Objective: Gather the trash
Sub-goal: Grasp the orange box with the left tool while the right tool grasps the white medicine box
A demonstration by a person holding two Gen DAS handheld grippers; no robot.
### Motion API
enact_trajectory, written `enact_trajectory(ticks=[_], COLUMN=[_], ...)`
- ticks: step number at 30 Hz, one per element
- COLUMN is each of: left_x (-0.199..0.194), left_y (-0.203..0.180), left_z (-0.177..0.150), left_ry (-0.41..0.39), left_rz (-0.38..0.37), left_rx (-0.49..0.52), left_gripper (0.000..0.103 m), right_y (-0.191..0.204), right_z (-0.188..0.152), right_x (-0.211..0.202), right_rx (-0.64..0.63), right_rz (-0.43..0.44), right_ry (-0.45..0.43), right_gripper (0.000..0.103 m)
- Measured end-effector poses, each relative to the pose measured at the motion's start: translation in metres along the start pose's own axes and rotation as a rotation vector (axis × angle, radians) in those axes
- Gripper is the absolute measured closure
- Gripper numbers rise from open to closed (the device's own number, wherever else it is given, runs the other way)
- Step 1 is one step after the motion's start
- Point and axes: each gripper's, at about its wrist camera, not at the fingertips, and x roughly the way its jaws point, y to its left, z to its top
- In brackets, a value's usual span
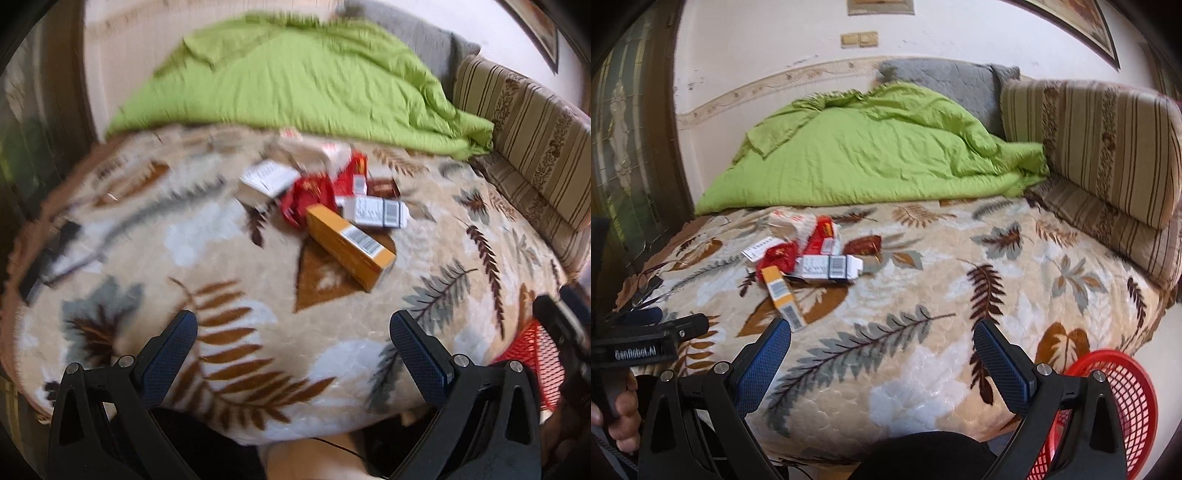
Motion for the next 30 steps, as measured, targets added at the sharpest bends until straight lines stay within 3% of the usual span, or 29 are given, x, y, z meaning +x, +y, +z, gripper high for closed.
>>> enact_trajectory(ticks=[4,9,11,13,15,17,18,25,30], left_x=[0.032,0.062,0.074,0.084,0.097,0.111,0.117,0.121,0.117], left_y=[0.0,-0.008,-0.015,-0.02,-0.029,-0.035,-0.036,-0.021,0.009], left_z=[0.016,0.045,0.057,0.066,0.073,0.077,0.076,0.07,0.062], left_ry=[0.098,0.16,0.193,0.212,0.228,0.26,0.279,0.281,0.301], left_rz=[-0.058,-0.103,-0.121,-0.126,-0.09,-0.056,-0.06,-0.116,-0.225], left_rx=[-0.057,-0.139,-0.172,-0.181,-0.167,-0.141,-0.137,-0.11,-0.146], left_gripper=[0.002,0.014,0.024,0.025,0.032,0.053,0.057,0.066,0.066], right_y=[-0.008,-0.013,-0.015,-0.019,-0.019,-0.021,-0.022,-0.019,-0.019], right_z=[-0.004,-0.006,-0.006,-0.007,-0.008,-0.008,-0.008,0.007,0.04], right_x=[0.01,0.013,0.015,0.016,0.016,0.016,0.016,0.029,0.057], right_rx=[0.026,0.047,0.056,0.069,0.079,0.09,0.094,0.067,0.087], right_rz=[0.006,0.027,0.036,0.048,0.056,0.066,0.073,0.191,0.306], right_ry=[0.032,0.041,0.046,0.048,0.048,0.048,0.048,0.097,0.155], right_gripper=[0.002,0.002,0.002,0.002,0.002,0.002,0.002,0.002,0.002])
